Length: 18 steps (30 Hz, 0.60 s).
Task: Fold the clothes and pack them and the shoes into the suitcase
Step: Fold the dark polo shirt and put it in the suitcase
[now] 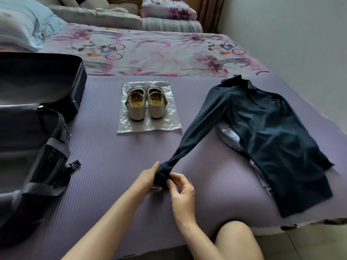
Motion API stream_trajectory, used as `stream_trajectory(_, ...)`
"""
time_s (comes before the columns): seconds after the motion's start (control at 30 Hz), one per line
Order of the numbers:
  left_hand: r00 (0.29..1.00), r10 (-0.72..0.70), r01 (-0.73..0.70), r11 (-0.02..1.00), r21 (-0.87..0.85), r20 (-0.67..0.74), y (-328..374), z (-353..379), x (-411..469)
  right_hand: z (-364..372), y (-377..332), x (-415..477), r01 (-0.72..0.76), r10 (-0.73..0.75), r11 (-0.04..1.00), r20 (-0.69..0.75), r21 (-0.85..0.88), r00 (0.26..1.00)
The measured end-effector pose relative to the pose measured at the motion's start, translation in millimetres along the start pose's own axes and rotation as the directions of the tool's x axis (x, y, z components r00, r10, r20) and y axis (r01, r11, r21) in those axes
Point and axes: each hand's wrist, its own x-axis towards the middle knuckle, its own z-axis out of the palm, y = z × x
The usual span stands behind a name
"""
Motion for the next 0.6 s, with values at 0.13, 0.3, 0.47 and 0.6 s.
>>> stream_trajectory(0.13, 0.986, -0.041, 0.059, 0.993, -0.105, 0.163, 0, -7, 3, -10, -3, -7, -0.007, 0.009, 0.998, 0.04, -0.056, 0.999)
stream_trajectory(0.3, 0.994, 0.094, -0.103, 0.965, -0.242, -0.051, 5, -12, 9, -55, -4, 4, -0.038, 0.03, 0.994, -0.08, -0.102, 0.996)
stream_trajectory(0.47, 0.963, 0.222, -0.236, 0.968, -0.086, -0.153, 2, -38, -2, -61, -19, 42, -0.188, 0.189, 0.982, -0.079, 0.021, 0.979)
stream_trajectory(0.6, 0.936, 0.304, -0.303, 0.952, 0.035, -0.177, -3, -58, -18, -19, -38, 74, -0.204, 0.203, 0.979, 0.041, 0.023, 0.978)
